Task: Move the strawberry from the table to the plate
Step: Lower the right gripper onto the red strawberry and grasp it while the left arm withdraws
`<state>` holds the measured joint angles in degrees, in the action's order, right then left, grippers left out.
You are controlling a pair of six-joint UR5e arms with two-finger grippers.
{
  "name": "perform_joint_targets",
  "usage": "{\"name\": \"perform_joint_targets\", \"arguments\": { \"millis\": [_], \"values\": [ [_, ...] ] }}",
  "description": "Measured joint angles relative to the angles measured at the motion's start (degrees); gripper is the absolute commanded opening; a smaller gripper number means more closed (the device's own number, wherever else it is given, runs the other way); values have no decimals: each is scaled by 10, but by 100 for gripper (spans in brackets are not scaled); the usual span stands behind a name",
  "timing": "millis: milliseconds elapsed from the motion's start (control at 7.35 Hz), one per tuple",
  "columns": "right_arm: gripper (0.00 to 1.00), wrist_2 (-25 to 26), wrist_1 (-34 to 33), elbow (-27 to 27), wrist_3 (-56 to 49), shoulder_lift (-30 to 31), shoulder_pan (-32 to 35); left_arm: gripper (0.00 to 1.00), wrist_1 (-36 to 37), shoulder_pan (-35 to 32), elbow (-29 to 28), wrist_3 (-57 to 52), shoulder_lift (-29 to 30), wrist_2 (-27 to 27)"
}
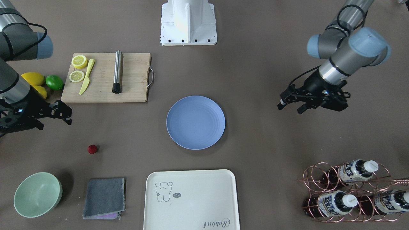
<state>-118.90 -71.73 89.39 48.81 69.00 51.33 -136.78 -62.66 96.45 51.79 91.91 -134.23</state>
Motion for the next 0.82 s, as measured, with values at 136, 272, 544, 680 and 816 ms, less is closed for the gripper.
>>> {"name": "perform_joint_targets", "arguments": {
  "millis": [136, 272, 544, 680, 816],
  "values": [
    [89, 6, 1, -25, 10, -20, -9, 98, -1, -20, 3, -23, -16, -11],
    [88, 8, 2, -40, 13, -31, -12, 98, -1, -27, 4, -31, -22, -15],
    [85, 9, 7, -63, 14, -43, -15, 98, -2, -31, 6, -35, -26, -17],
    [83, 9, 17, -81, 14, -51, -16, 98, -2, -31, 6, -36, -26, -17],
    [82, 9, 29, -100, 14, -60, -16, 98, -3, -32, 7, -36, -26, -16]
  ]
}}
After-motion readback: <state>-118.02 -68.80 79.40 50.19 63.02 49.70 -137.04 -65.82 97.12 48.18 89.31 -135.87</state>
